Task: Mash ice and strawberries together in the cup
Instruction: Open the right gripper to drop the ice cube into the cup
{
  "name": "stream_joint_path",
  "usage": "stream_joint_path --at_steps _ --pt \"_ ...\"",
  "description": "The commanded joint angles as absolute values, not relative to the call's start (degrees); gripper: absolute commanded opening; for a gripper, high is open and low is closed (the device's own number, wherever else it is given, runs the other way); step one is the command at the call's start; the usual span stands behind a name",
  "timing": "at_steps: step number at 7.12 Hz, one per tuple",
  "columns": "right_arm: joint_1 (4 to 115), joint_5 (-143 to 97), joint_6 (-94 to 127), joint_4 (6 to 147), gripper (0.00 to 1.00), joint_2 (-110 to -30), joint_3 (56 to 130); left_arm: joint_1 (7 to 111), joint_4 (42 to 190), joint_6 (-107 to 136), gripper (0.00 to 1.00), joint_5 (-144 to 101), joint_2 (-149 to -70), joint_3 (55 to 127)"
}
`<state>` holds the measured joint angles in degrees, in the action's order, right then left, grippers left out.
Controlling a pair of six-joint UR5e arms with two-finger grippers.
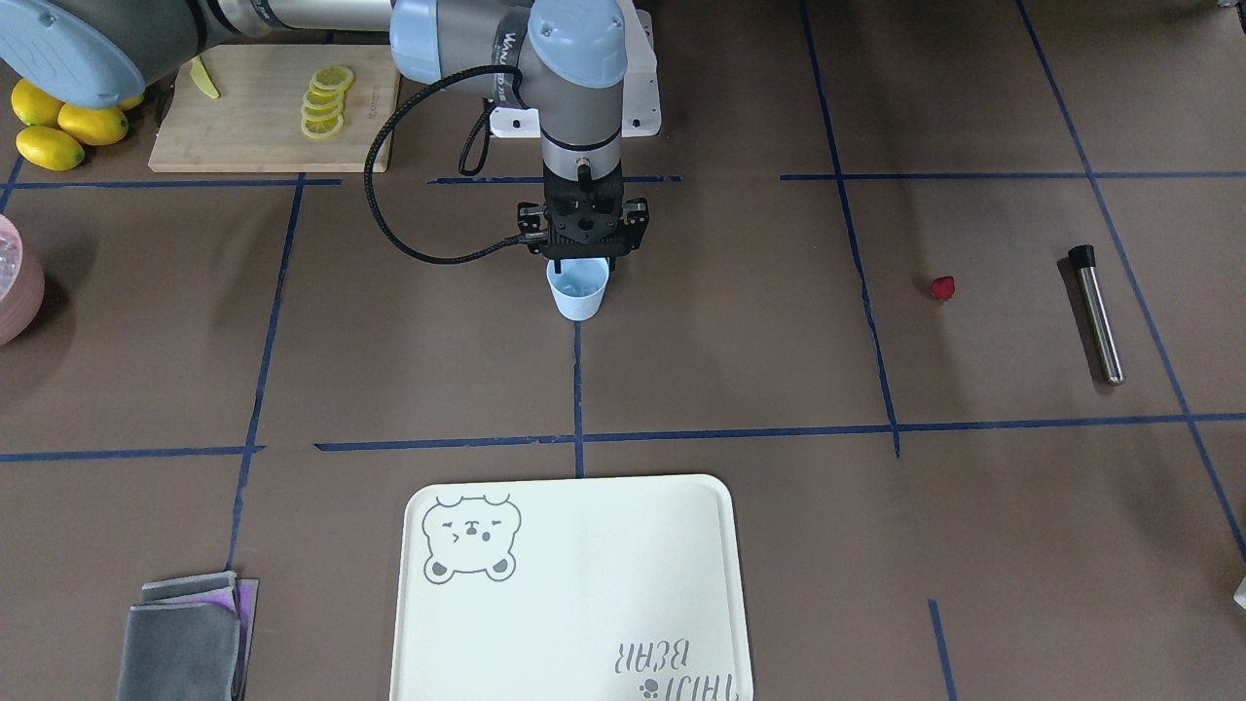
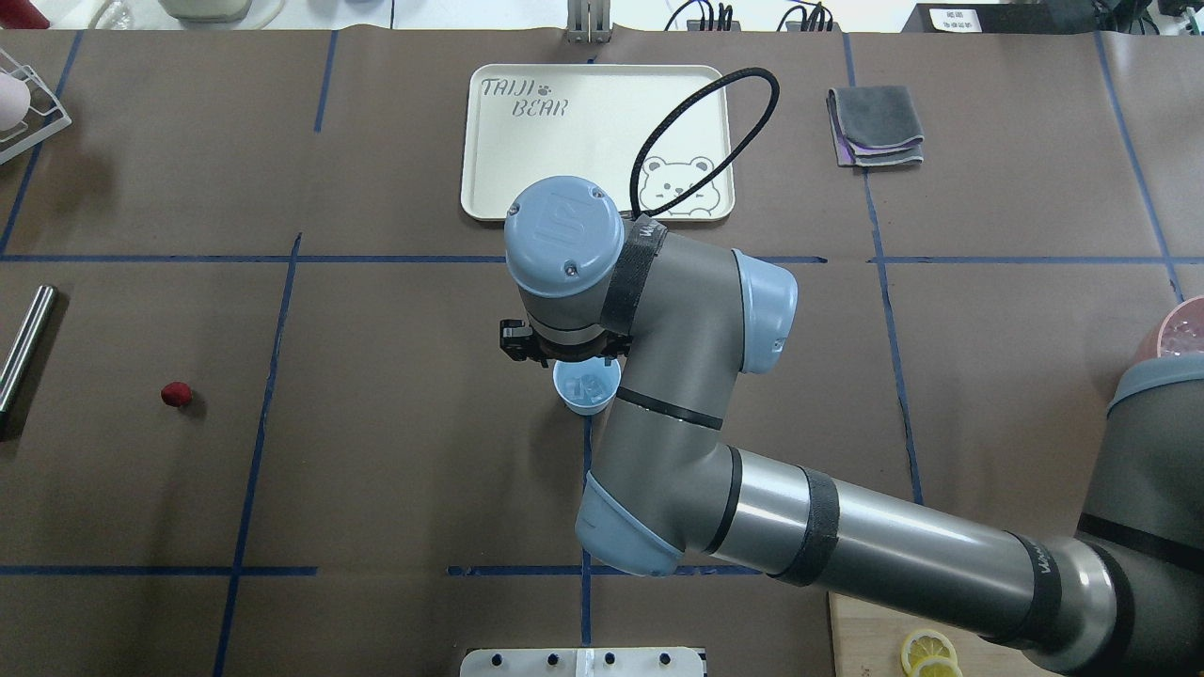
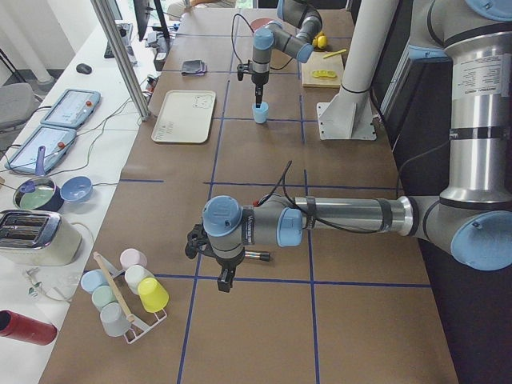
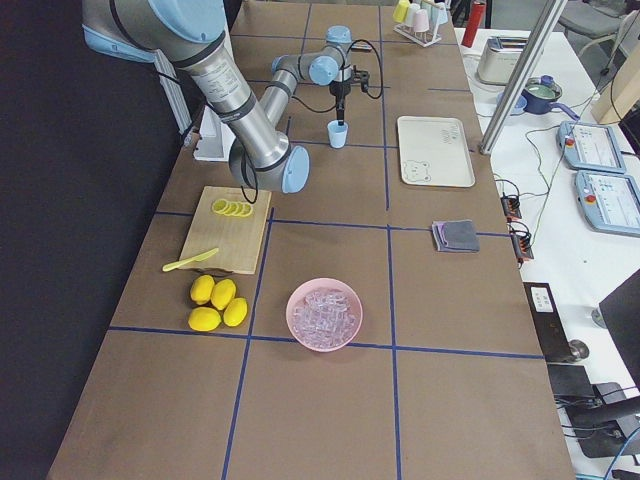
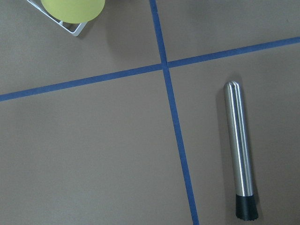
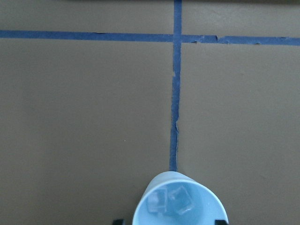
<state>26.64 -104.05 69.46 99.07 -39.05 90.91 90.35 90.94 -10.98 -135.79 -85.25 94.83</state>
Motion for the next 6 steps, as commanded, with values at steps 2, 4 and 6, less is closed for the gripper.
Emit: stream_joint_path --at_steps 2,4,6 --pt "28.5 -104.8 67.0 99.1 0.99 -39.1 92.1 90.4 91.0 -11.0 1.0 -135.8 -85.3 94.8" --pt "35.7 -111.8 58.3 99.3 0.99 -45.7 97.5 90.4 91.0 -11.0 1.0 -135.8 -85.3 94.7" --pt "44.2 -117.3 42.4 99.0 0.99 -60.8 109.1 90.4 91.1 -11.0 1.0 -135.8 -85.3 94.8"
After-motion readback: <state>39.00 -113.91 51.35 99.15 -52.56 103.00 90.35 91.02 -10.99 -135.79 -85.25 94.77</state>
